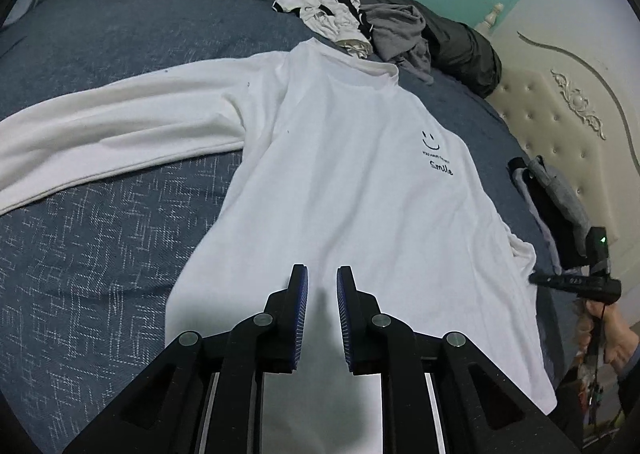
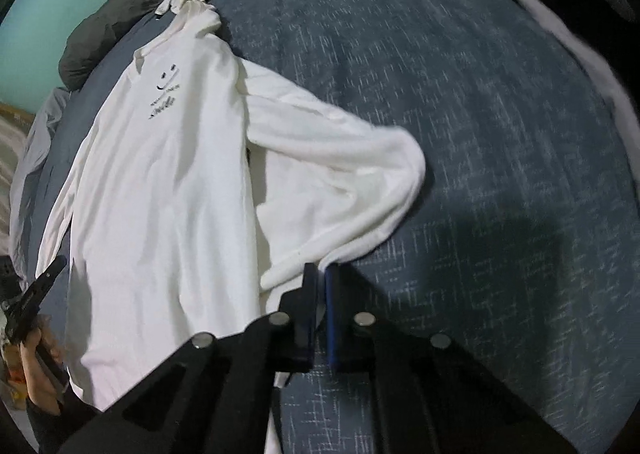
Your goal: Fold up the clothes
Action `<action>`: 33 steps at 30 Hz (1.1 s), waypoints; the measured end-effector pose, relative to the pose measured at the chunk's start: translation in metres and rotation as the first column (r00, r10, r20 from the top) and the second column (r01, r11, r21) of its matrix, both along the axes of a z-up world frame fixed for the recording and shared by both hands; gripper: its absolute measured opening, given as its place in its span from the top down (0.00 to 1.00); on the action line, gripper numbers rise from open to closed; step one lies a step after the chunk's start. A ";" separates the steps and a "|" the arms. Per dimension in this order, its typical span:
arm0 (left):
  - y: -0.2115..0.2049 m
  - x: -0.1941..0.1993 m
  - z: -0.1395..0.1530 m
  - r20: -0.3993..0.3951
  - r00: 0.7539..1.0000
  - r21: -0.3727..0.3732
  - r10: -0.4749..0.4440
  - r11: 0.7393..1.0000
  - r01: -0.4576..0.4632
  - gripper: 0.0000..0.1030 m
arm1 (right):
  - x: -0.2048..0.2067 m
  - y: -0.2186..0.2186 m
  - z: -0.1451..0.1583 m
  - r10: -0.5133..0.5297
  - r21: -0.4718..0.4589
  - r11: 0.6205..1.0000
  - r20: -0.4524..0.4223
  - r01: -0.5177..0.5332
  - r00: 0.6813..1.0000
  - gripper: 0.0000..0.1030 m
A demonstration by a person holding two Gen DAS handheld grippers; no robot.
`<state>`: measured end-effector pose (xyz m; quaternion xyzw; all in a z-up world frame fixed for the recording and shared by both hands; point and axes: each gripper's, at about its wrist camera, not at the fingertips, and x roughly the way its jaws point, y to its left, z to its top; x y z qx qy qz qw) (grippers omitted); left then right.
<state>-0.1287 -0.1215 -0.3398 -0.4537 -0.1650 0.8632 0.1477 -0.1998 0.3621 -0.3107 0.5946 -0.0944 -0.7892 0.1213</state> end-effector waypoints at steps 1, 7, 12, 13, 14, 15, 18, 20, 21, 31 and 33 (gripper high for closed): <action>-0.001 0.000 0.000 -0.003 1.000 0.002 0.002 1.000 -0.002 0.84 | -0.001 0.001 0.010 0.005 0.008 1.000 -0.021 -0.005 1.000 0.98; -0.006 0.001 -0.007 0.006 1.000 -0.015 0.018 1.000 -0.018 0.84 | -0.015 0.022 0.086 -0.003 0.109 0.994 -0.185 0.024 0.983 0.98; -0.005 0.004 -0.004 -0.009 1.000 -0.034 0.011 0.999 -0.011 0.84 | -0.034 0.050 0.154 -0.029 0.205 0.973 -0.333 0.102 0.942 0.98; -0.005 0.005 -0.004 -0.011 1.000 -0.035 0.013 0.999 -0.014 0.84 | -0.037 0.052 0.167 -0.026 0.221 0.969 -0.365 0.114 0.930 0.98; -0.006 0.004 -0.003 -0.014 1.000 -0.035 0.017 0.999 -0.017 0.84 | -0.040 0.051 0.178 -0.016 0.237 0.964 -0.398 0.120 0.917 0.98; -0.007 0.004 -0.002 -0.017 1.000 -0.036 0.019 0.999 -0.020 0.84 | -0.043 0.050 0.189 -0.006 0.253 0.959 -0.430 0.127 0.903 0.98; -0.009 0.003 0.001 -0.026 0.999 -0.037 0.021 0.999 -0.022 0.84 | -0.046 0.039 0.193 0.059 0.307 0.948 -0.445 0.090 0.894 0.98; -0.009 0.003 0.002 -0.029 0.999 -0.036 0.022 0.999 -0.023 0.84 | -0.045 0.026 0.176 0.117 0.355 0.934 -0.410 0.040 0.904 0.98; -0.009 0.003 0.002 -0.030 0.999 -0.038 0.021 0.999 -0.022 0.84 | -0.042 0.023 0.163 0.129 0.359 0.933 -0.388 0.020 0.913 0.98; -0.008 0.004 0.006 -0.037 0.999 -0.044 0.009 0.999 -0.010 0.84 | 0.003 0.004 -0.003 0.198 0.298 0.937 -0.028 -0.181 0.980 0.98; -0.007 0.003 0.006 -0.037 0.999 -0.044 0.005 0.999 -0.006 0.84 | 0.006 0.009 -0.007 0.193 0.249 0.951 -0.019 -0.183 0.981 0.98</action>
